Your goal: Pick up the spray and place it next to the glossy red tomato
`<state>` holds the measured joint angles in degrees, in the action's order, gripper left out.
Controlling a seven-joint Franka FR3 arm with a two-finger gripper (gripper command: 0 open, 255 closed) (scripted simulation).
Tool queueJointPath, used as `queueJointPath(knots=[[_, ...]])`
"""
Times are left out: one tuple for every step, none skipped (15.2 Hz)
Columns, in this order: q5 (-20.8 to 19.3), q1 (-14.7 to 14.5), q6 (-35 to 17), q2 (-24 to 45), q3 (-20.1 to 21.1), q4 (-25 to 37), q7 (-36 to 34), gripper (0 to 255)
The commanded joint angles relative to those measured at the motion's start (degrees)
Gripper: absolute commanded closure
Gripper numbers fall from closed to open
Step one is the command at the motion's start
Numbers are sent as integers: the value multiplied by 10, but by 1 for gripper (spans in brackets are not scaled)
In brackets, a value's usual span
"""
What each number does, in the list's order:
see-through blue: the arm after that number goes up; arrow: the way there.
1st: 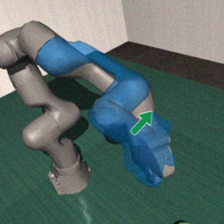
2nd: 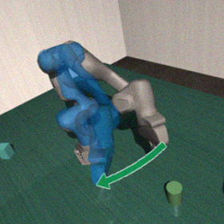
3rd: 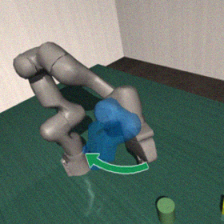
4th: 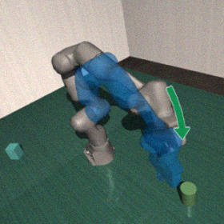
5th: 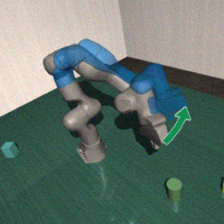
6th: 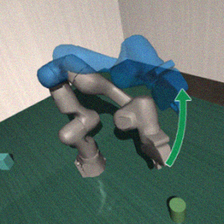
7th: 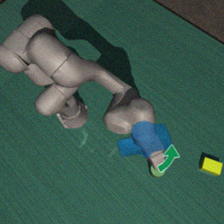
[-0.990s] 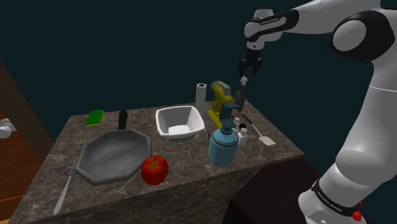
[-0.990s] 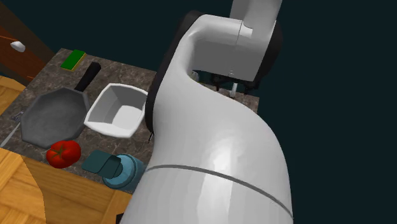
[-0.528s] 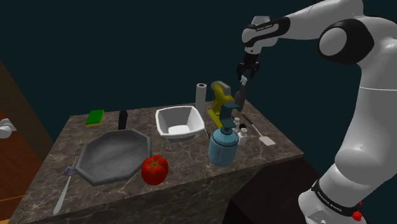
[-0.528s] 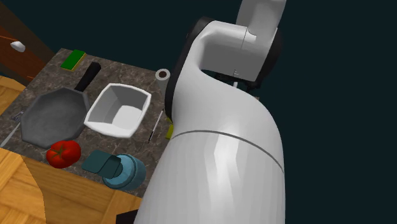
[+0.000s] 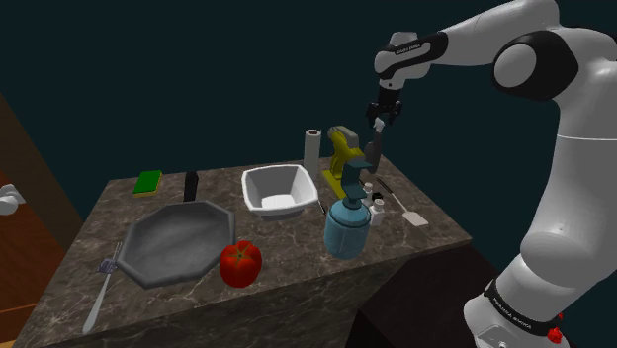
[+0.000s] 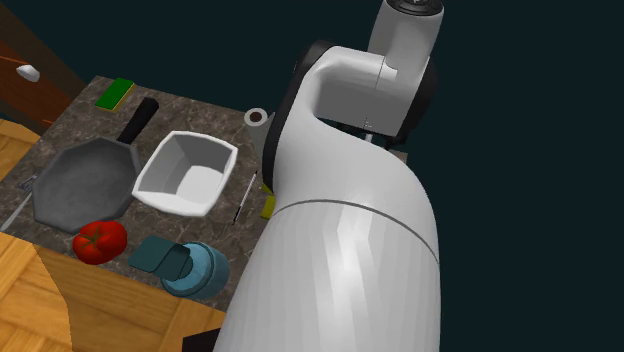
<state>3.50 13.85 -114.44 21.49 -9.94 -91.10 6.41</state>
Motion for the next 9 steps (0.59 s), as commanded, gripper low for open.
queueJointPath(knots=[[0, 0, 0, 0, 0, 0, 0, 0], [0, 0, 0, 0, 0, 0, 0, 0], [0, 0, 0, 0, 0, 0, 0, 255], [0, 0, 0, 0, 0, 0, 0, 255], [0, 0, 0, 0, 0, 0, 0, 255], [0, 0, 0, 0, 0, 0, 0, 255], [0, 0, 0, 0, 0, 0, 0, 255], [0, 0, 0, 0, 0, 0, 0, 255], [0, 0, 0, 0, 0, 0, 0, 255]])
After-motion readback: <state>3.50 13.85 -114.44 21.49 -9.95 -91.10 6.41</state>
